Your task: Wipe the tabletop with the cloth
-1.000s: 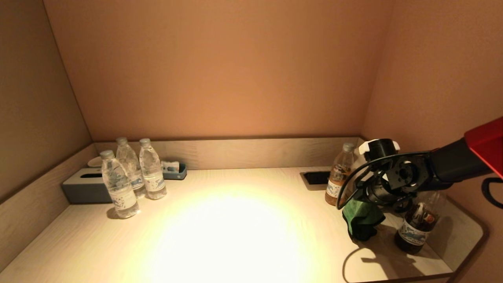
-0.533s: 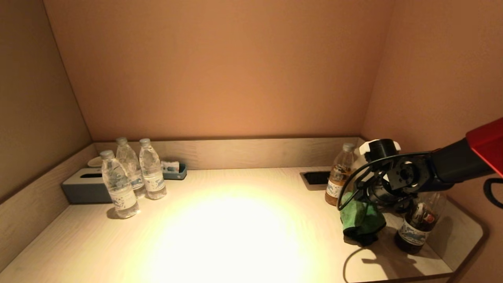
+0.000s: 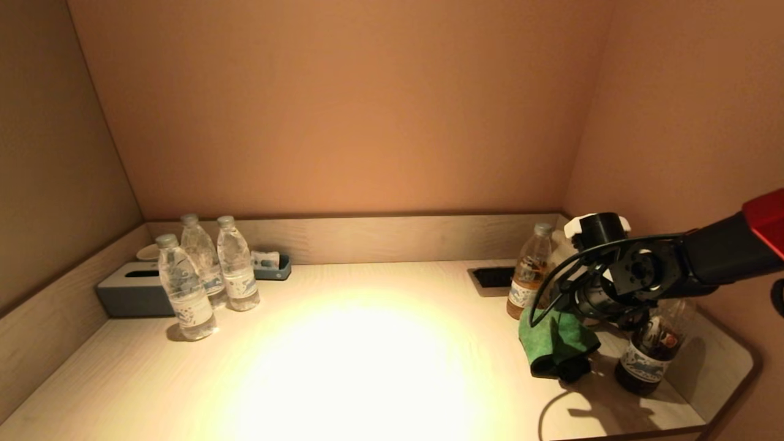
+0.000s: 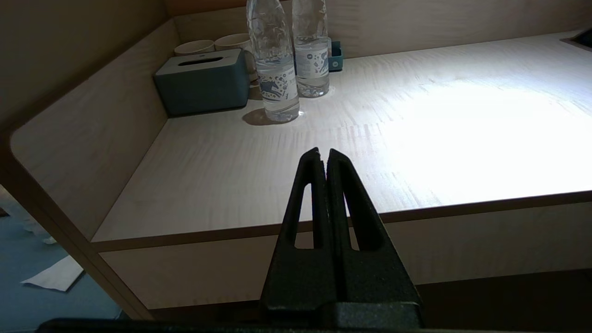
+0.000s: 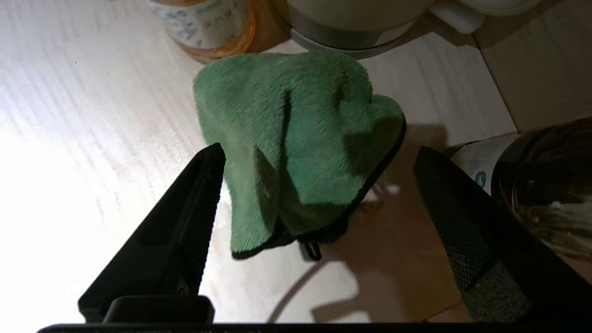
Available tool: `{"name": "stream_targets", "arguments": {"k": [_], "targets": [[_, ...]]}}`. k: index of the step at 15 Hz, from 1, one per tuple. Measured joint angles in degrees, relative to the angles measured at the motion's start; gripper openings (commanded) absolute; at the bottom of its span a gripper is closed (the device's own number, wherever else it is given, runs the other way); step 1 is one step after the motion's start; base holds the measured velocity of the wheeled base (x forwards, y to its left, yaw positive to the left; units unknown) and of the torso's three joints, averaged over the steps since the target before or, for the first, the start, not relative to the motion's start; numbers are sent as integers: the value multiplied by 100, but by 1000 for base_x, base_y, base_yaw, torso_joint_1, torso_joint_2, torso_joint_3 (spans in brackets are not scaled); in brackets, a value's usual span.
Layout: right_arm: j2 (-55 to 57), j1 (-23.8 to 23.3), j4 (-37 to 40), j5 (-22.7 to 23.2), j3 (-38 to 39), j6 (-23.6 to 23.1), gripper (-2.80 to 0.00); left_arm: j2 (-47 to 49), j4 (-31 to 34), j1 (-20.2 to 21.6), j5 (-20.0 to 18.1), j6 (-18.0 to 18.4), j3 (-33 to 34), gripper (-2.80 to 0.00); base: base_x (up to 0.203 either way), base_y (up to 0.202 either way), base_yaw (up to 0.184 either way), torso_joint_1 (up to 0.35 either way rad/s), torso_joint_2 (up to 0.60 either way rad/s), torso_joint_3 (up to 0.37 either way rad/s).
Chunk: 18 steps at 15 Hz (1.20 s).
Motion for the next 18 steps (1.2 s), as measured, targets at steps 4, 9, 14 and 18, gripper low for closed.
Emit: {"name": "stream_targets", "arguments": {"k": [4,9,14,18], "targets": [[-1294,724,12,-6,503,-153,0,0,-2,-2,0,-5,0,-280,0,0,0,0,0,0],[-3091,1492,220,-26,1028,-451,0,0,0,2,2,-7,0,-280,0,0,0,0,0,0],[-4012,1592,590,-10,1321,-624,0,0,-2,4,0,2,0,-280,0,0,0,0,0,0],[-4808,1604,619,2,1709,-934,0,0,0,4,2,-2,7,-280,0,0,0,0,0,0]]}}
